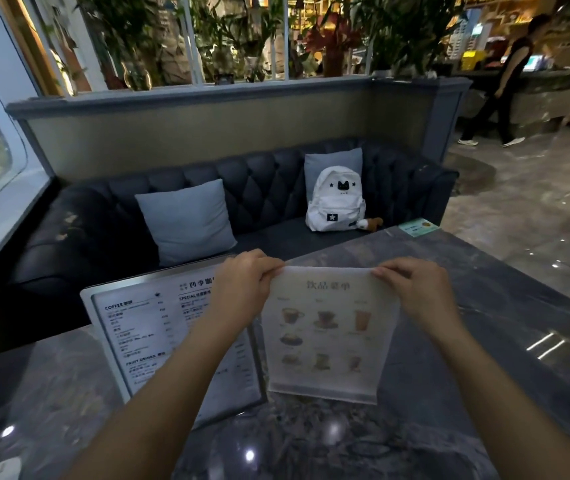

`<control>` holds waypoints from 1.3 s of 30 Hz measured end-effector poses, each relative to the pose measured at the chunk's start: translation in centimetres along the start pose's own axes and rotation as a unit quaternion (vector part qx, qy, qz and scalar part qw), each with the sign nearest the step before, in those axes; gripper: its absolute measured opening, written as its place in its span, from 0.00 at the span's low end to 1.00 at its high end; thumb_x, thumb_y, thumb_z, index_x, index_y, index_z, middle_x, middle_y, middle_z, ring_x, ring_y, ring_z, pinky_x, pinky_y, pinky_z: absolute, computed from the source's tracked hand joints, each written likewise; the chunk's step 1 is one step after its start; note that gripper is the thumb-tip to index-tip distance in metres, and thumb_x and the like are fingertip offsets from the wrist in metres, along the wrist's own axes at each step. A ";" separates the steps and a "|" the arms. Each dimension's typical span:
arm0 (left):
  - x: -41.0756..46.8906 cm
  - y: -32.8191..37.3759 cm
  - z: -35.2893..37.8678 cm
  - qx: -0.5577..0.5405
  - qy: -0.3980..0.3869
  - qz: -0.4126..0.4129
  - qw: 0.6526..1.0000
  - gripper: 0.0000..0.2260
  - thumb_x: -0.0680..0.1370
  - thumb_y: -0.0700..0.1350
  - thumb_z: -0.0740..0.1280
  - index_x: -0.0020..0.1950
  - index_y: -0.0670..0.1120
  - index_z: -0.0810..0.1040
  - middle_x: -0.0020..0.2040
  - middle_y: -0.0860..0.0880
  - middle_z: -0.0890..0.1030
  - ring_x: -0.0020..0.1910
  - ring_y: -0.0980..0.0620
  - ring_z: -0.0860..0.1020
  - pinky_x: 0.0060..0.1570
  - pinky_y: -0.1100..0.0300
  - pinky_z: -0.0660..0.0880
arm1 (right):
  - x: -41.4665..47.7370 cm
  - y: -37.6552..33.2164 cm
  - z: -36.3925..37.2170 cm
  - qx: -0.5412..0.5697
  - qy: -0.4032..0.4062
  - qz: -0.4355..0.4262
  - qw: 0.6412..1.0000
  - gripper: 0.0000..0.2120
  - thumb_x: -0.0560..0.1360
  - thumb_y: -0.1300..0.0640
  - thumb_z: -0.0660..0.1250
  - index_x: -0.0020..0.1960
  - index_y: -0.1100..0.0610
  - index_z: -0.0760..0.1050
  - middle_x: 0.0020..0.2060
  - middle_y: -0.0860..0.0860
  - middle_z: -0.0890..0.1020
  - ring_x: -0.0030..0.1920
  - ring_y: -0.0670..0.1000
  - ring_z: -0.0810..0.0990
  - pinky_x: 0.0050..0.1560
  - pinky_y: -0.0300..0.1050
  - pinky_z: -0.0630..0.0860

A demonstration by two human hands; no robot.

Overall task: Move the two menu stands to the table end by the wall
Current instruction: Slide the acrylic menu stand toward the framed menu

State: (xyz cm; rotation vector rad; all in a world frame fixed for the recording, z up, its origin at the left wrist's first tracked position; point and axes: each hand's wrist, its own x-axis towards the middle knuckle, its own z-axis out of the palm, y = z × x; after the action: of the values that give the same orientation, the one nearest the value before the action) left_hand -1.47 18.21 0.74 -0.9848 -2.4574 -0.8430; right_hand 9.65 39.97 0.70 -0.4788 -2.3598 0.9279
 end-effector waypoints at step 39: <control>-4.0 2.3 -0.4 -0.014 0.046 -0.035 0.998 0.11 0.76 0.49 0.61 0.50 0.47 0.81 0.37 0.45 0.80 0.37 0.43 0.77 0.39 0.52 0.72 | 3.0 -0.2 -0.3 0.174 -0.121 0.053 0.976 0.02 0.71 0.59 0.71 0.43 0.55 0.80 0.38 0.45 0.79 0.41 0.43 0.75 0.40 0.41 0.71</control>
State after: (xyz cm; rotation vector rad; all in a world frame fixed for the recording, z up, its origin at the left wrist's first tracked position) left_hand 3.02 17.28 -0.13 -0.8528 -2.4207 -0.9264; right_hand 7.43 41.47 2.14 -0.3702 -2.3267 1.4897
